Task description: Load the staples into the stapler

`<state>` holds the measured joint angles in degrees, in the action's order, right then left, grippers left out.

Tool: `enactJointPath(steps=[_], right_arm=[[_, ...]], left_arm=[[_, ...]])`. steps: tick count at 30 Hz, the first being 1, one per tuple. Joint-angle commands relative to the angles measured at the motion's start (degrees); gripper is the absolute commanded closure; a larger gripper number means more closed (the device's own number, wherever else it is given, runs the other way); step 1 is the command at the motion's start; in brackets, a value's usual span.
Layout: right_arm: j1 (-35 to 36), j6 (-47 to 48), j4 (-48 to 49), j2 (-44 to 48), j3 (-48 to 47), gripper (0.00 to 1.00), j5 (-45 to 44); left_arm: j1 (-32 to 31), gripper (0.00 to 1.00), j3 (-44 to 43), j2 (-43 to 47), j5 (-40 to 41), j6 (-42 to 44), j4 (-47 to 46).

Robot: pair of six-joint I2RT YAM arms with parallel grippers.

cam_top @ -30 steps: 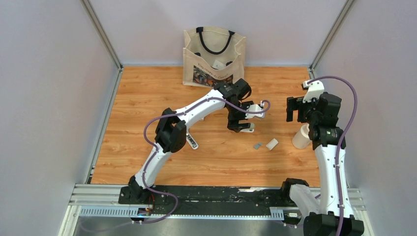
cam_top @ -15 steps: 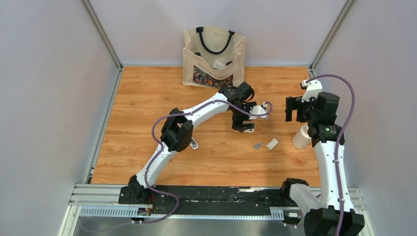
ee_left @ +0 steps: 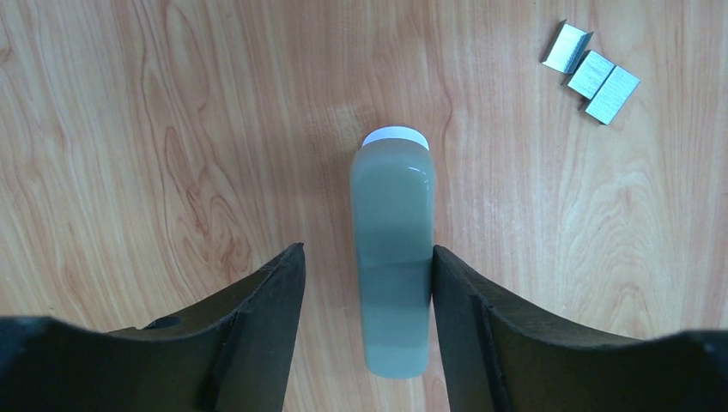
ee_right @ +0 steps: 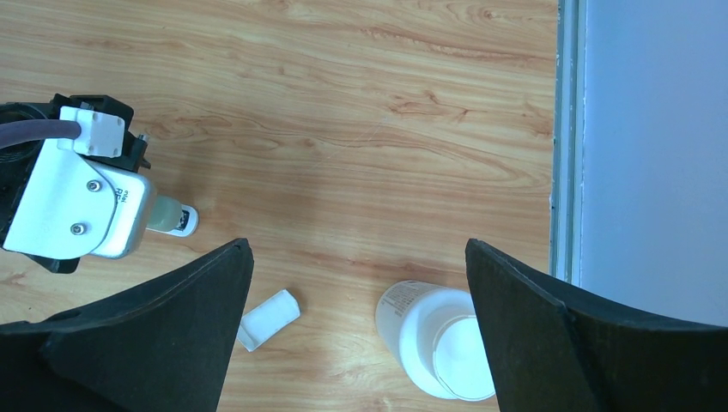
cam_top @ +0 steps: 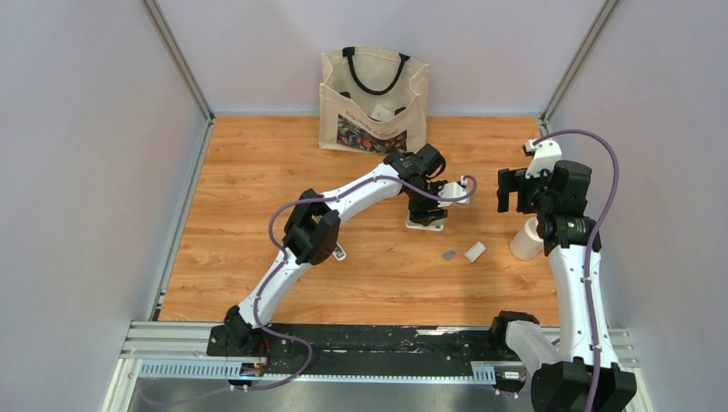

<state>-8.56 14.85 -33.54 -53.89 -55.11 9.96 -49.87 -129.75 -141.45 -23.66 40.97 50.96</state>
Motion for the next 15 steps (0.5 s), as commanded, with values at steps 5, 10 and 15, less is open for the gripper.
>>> enactJointPath(steps=[5, 10, 15], right_arm=[[-0.23, -0.26, 2.51, 0.36, 0.53, 0.00, 0.77], [-0.23, -0.35, 2.51, 0.54, 0.53, 0.00, 0.94], [-0.14, -0.35, 2.43, 0.54, 0.53, 0.00, 0.94]], left_arm=[[-0.32, 0.36, -2.35, 0.12, -1.39, -0.54, -0.07], [-0.49, 0.31, -2.61, -0.06, -0.77, -0.10, 0.37], [-0.93, 0.32, -2.96, -0.41, -0.16, 0.69, 1.25]])
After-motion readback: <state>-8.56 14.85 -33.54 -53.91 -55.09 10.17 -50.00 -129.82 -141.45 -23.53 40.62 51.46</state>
